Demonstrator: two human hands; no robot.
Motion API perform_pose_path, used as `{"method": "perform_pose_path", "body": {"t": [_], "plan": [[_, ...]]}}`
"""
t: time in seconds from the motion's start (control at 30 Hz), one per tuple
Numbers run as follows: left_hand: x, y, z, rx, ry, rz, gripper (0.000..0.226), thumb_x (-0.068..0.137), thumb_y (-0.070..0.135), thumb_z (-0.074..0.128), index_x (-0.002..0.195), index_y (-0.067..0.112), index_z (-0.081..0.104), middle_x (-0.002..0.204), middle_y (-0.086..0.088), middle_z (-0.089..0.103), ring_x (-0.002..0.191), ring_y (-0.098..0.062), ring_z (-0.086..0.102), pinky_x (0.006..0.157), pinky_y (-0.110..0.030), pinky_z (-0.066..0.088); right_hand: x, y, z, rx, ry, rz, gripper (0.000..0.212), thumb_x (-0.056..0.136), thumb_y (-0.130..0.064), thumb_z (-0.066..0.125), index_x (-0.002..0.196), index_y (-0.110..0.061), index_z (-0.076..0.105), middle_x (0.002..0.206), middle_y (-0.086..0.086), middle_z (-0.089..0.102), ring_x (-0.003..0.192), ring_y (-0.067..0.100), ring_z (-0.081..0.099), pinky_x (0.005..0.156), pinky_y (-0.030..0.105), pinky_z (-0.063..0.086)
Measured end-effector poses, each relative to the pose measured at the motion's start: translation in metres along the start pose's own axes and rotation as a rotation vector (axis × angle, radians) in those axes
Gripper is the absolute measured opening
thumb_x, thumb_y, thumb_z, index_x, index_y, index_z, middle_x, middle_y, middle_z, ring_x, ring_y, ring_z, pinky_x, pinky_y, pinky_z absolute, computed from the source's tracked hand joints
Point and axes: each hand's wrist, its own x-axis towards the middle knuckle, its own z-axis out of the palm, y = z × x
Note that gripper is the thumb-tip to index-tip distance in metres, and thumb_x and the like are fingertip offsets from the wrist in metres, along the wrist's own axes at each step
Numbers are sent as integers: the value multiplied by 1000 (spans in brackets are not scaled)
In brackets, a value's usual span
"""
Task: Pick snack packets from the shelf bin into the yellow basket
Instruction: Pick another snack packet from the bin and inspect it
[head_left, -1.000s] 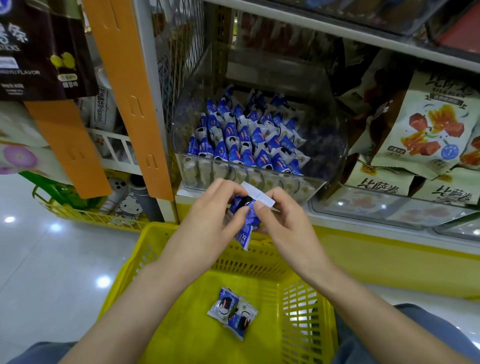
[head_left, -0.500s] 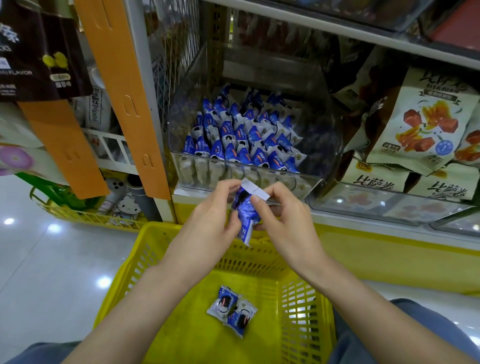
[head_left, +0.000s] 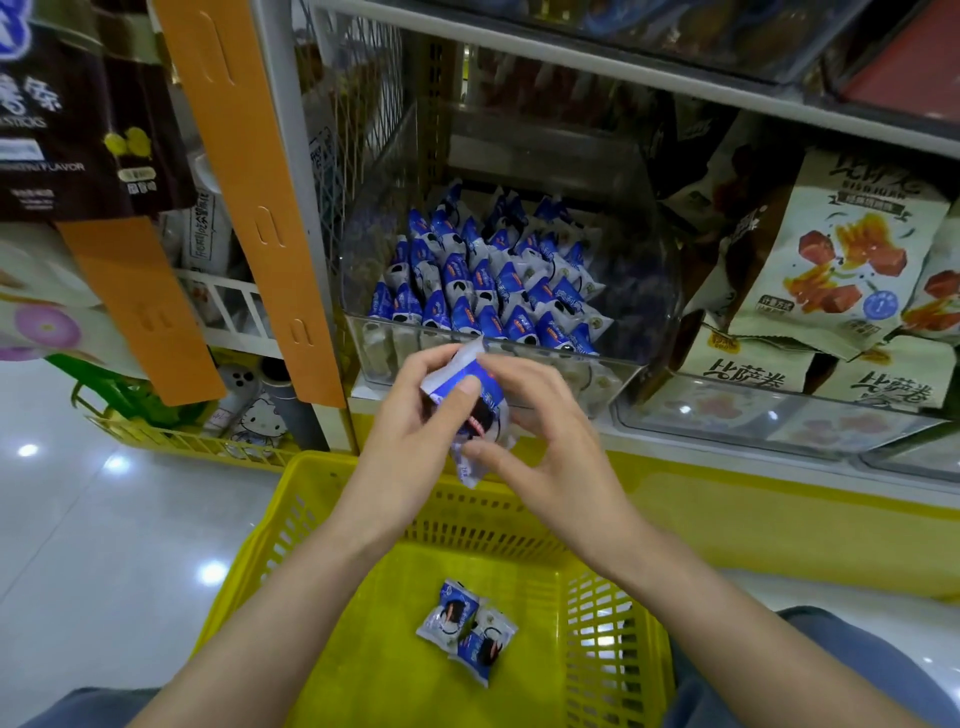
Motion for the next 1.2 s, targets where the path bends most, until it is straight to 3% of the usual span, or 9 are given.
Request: {"method": "perform_pose_path", "body": {"t": [0.1, 0.2, 0.3, 0.4, 0.57, 0.7, 0.8, 1.07, 1.2], "plan": [[3, 2, 1, -54, 95, 5, 23, 92, 28, 44, 111, 21, 56, 101, -5, 69, 90, -13, 67, 72, -25, 54, 3, -1, -3, 104, 82, 100, 60, 76, -17, 74, 123, -35, 41, 124, -8, 52, 111, -3, 52, 90, 16, 46], [5, 8, -1, -61, 100, 4, 26, 90, 35, 43, 106, 21, 59, 94, -4, 72, 88, -18, 69, 77, -33, 55, 7, -4, -7, 263, 35, 203, 33, 80, -11, 68, 105, -29, 57, 101, -10, 67, 88, 2, 63, 74, 19, 52], [10, 22, 0, -35, 78, 31, 31, 85, 40, 43, 99, 19, 61, 85, -2, 73, 78, -14, 69, 71, -30, 55, 11, -10, -12, 391, -16, 236, 20, 80, -10, 65, 96, -22, 63, 87, -9, 71, 76, 2, 64, 59, 16, 51], [23, 35, -9, 224, 112, 223, 27, 93, 35, 39, 98, 16, 59, 82, -1, 66, 73, -8, 60, 63, -23, 47, 27, -16, -24, 377, 52, 202, 16, 81, -13, 63, 97, -18, 64, 85, -8, 71, 71, 0, 64, 55, 14, 49], [44, 35, -29, 879, 47, 381, 31, 97, 32, 37, 120, 18, 53, 112, 5, 57, 106, -10, 51, 83, -20, 34, 94, -11, -50, 169, 330, 173, 7, 87, -19, 62, 94, -21, 62, 88, -3, 69, 71, -1, 65, 58, 14, 50], [49, 24, -36, 1253, -31, 412, 30, 97, 33, 37, 103, 17, 62, 99, 2, 64, 95, -17, 55, 83, -25, 28, 170, 12, -56, -149, 444, 174, 16, 90, -24, 59, 98, -11, 64, 92, 9, 66, 84, 19, 64, 74, 27, 52], [50, 22, -38, 1294, -37, 408, 32, 96, 35, 37, 98, 19, 64, 93, 4, 66, 90, -16, 56, 82, -27, 29, 218, 32, -50, -314, 409, 221, 20, 94, -27, 51, 94, -11, 62, 95, 10, 63, 79, 18, 60, 61, 19, 44], [55, 18, -43, 1279, -43, 475, 41, 94, 35, 28, 90, 17, 65, 85, 3, 65, 81, -19, 58, 78, -29, 30, 260, 67, -32, -470, 291, 434, 31, 94, -25, 51, 122, -15, 54, 121, 9, 59, 107, 25, 56, 81, 30, 42], [56, 16, -45, 1285, -27, 512, 38, 93, 33, 30, 86, 17, 64, 80, 2, 64, 77, -19, 57, 76, -29, 31, 264, 66, -37, -624, 219, 438, 32, 93, -26, 52, 122, -13, 55, 120, 11, 58, 106, 25, 56, 76, 28, 39]]}}
